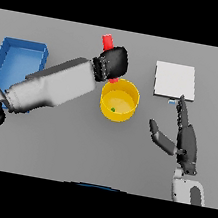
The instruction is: Pick up the red beaker and tilt it to pour out 1 green nut into yellow bowl. Pick up the yellow bowl and place it on the metallic measuring scale.
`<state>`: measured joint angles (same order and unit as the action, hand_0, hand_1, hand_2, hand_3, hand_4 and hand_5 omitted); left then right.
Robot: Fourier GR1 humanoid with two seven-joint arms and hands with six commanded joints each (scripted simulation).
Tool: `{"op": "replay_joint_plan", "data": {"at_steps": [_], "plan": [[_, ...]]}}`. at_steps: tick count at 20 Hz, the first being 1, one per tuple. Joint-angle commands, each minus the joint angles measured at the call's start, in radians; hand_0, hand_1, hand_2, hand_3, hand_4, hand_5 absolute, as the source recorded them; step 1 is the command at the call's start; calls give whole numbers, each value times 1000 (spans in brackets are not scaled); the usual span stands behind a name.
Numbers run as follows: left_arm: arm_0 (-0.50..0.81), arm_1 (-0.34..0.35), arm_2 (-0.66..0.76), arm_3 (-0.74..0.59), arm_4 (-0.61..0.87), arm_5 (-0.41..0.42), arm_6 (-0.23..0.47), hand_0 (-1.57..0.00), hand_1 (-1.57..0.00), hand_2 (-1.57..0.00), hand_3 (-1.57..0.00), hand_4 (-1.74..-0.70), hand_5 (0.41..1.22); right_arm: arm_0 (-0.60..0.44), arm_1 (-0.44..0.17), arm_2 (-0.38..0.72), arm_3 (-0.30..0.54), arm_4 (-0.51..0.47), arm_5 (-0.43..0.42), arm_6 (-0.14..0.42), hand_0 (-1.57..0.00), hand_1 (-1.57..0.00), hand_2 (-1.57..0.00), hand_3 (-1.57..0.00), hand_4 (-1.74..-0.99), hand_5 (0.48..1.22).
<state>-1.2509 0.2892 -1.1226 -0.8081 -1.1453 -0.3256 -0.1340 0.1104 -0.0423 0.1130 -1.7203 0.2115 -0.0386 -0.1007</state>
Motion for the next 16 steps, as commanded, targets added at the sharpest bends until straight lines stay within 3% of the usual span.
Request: {"op": "replay_joint_plan", "data": {"at_steps": [1,6,11,16], "plan": [[-11,-2,-17,16,-21,23,-12,-1571,-1571,-1571,-1566,-1734,1221,-1,-6,0,3,6,0,-8,1,1,1,1,-1132,573],[-66,-36,-79,48,-100,33,-20,-1571,-1571,-1571,-1569,-1733,1221,0,0,-8,-1,-9,-1,-1,1,1,1,1,-1130,577],[-237,-24,-93,86,-148,38,-112,-1571,-1571,-1571,-1570,-1729,1221,6,15,6,-7,4,-10,-1,1,1,1,1,-1138,565],[-374,50,60,218,-86,85,-85,-1571,-1571,-1571,-1571,-1720,1221,-6,9,4,2,1,-4,-25,1,1,1,1,-1128,554]]}}
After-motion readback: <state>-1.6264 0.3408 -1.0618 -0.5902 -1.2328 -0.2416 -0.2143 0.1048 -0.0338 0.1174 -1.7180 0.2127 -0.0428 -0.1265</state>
